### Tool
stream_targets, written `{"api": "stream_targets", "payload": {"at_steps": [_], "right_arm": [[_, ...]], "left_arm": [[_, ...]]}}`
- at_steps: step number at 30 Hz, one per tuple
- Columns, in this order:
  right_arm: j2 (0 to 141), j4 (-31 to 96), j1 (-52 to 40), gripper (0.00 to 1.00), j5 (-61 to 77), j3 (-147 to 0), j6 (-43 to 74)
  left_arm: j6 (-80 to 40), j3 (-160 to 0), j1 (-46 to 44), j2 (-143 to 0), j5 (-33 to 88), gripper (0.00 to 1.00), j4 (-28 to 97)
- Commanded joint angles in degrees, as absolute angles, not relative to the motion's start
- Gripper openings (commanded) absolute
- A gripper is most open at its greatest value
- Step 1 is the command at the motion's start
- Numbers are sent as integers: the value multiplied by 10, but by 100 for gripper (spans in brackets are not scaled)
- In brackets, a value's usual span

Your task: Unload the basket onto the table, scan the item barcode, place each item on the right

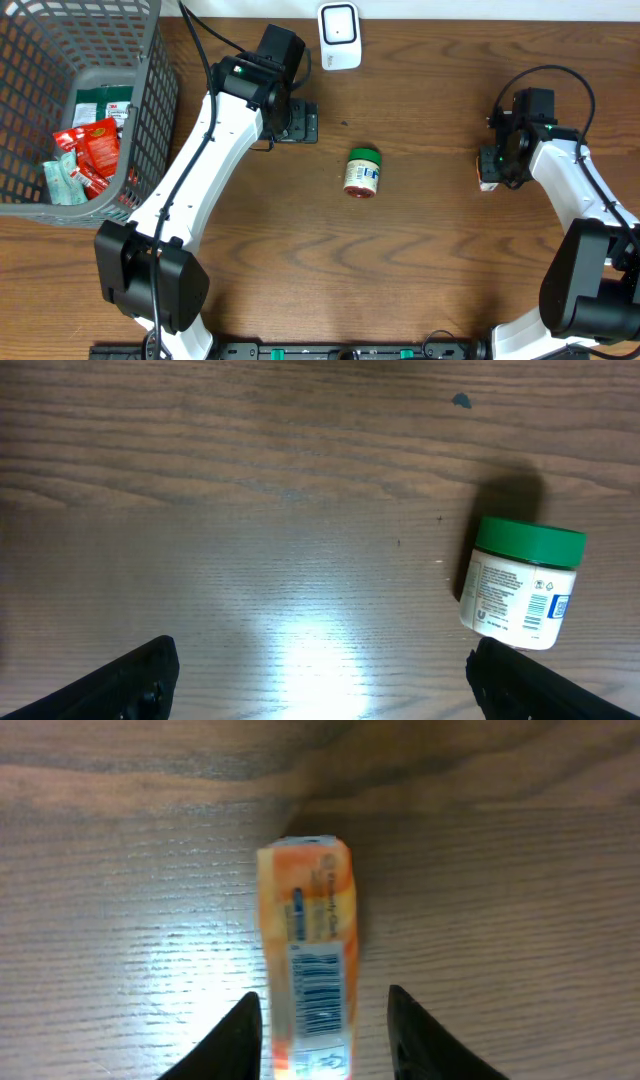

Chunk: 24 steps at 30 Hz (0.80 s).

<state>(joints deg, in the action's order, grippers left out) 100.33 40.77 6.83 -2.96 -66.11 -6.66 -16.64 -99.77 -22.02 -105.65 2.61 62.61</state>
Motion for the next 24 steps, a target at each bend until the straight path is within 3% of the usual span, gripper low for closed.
{"api": "stream_targets", "payload": {"at_steps": [1,6,11,13,17,18,24], "right_arm": [[998,409,72,46,-29,-657,-74],[993,417,71,74,-5,-696,-73],[989,499,58,80,187,-832,18],[989,508,30,88,234,-854,48],[993,506,-54,92,218,-847,89],[995,506,-81,99,199,-843,108],[1009,444,-234,99,60,-792,204]], "left_arm": [[-161,-1004,-219,-1053,19,93,628],[-161,-1004,-219,-1053,19,93,628],[-161,-1004,-219,-1053,19,93,628],[-161,-1004,-219,-1053,19,94,628],[-161,-1004,-219,-1053,19,93,628],[-161,-1004,-219,-1053,19,93,628],[-161,-1004,-219,-1053,19,93,628]]}}
